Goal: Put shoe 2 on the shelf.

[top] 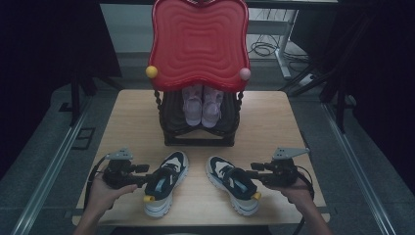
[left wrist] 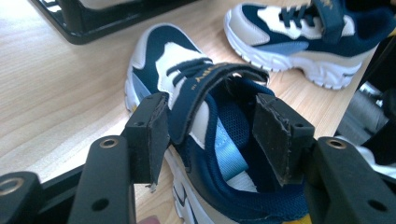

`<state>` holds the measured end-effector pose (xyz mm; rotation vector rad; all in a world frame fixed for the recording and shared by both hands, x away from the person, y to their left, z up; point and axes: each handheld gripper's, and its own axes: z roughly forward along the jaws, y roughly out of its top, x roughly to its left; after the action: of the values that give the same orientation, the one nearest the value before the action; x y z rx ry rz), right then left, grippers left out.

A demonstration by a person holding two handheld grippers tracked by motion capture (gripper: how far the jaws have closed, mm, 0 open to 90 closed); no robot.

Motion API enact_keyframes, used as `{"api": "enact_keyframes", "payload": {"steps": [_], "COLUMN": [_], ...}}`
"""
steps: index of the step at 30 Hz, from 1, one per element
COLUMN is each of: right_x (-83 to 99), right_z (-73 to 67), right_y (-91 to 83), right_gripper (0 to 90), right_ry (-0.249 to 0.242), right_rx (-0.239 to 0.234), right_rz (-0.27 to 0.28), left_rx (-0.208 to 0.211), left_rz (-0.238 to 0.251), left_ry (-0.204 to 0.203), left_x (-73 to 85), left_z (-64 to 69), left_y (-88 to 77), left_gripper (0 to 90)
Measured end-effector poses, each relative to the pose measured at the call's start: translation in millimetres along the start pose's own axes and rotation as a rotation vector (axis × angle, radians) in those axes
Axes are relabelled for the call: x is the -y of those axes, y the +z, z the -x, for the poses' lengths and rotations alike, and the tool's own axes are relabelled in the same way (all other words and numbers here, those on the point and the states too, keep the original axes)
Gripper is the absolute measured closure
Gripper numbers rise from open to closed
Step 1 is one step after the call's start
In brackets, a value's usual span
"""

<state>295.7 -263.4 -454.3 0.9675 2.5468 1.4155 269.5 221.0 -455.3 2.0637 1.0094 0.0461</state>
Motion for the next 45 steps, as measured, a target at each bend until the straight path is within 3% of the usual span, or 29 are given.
{"api": "enact_keyframes", "payload": {"steps": [13, 19, 28, 34, 40, 45], "right_x": [-8.9, -13.3, -17.5, -16.9, -17.9, -16.2], "right_z": [-2.1, -3.0, -6.4, -3.0, -1.1, -1.2], "right_y": [12.9, 22.5, 40.1, 51.9, 62.3, 61.7], "right_gripper": [55.1, 55.3, 56.4, 58.8, 63.1, 68.8], "right_ry": [-0.031, -0.039, -0.073, -0.066, -0.057, -0.049], "right_rx": [0.001, -0.009, 0.027, 0.06, 0.066, 0.074], "right_rz": [-0.1, -0.137, -0.235, -0.289, -0.324, -0.313], "left_rx": [-0.027, -0.061, -0.127, -0.127, -0.16, -0.183], "left_rz": [-0.081, -0.105, -0.147, -0.15, -0.156, -0.132], "left_ry": [0.022, 0.028, 0.003, -0.022, -0.022, -0.029], "left_x": [-8.3, -6.8, -4.5, -3.0, -3.5, -1.8], "left_z": [7.2, 6.6, 0.8, -0.3, 3.3, 5.8], "left_y": [15.6, 19.6, 33.9, 40.3, 41.8, 41.9], "left_gripper": [46.2, 48.3, 53.3, 57.4, 62.0, 66.5]}}
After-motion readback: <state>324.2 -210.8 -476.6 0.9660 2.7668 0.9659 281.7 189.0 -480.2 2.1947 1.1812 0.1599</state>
